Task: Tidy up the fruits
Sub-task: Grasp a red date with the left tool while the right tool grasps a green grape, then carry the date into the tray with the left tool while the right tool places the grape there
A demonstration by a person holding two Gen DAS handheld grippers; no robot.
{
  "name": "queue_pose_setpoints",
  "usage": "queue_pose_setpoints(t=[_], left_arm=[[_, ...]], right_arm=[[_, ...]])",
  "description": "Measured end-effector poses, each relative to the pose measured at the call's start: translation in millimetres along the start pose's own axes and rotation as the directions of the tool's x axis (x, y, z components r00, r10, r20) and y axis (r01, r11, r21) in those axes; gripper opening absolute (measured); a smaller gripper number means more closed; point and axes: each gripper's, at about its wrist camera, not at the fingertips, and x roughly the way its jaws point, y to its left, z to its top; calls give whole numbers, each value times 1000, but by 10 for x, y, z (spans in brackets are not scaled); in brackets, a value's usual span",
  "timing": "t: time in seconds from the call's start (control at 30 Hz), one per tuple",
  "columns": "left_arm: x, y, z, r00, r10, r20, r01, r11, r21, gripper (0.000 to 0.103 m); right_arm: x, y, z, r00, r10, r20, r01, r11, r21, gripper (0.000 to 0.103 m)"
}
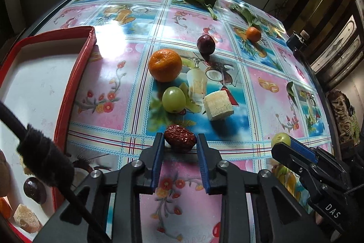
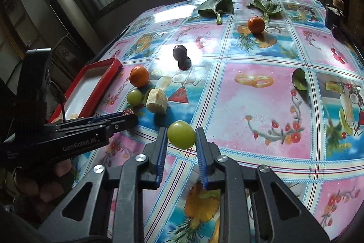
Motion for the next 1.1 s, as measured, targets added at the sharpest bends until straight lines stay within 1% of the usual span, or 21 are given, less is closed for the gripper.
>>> queue_pose_setpoints(t=[0.07, 0.23, 0.4, 0.73, 1.1], left_arm=[[-70, 14, -52, 1000, 4, 5, -4, 1000, -2, 28], [-288, 51, -169, 996, 80, 31, -80, 997, -4, 28], [-492, 109, -251, 989, 131, 66, -131, 991, -10, 28], [-726, 241, -366, 986, 134, 104, -132, 991, -25, 28], [-838, 388, -421, 982, 146, 120, -142, 989, -46, 28]], right_arm=[[-37, 11, -46, 1000, 7, 1, -7, 1000, 14, 27], [-131, 114, -149, 1000, 27, 9, -27, 999, 21, 27], [-152, 262, -231, 999, 40, 2, -40, 999, 5, 27], [-158, 557, -322, 999, 47, -11, -48, 998, -39, 27], [-161, 776, -360, 999, 45, -19, -46, 996, -73, 27]])
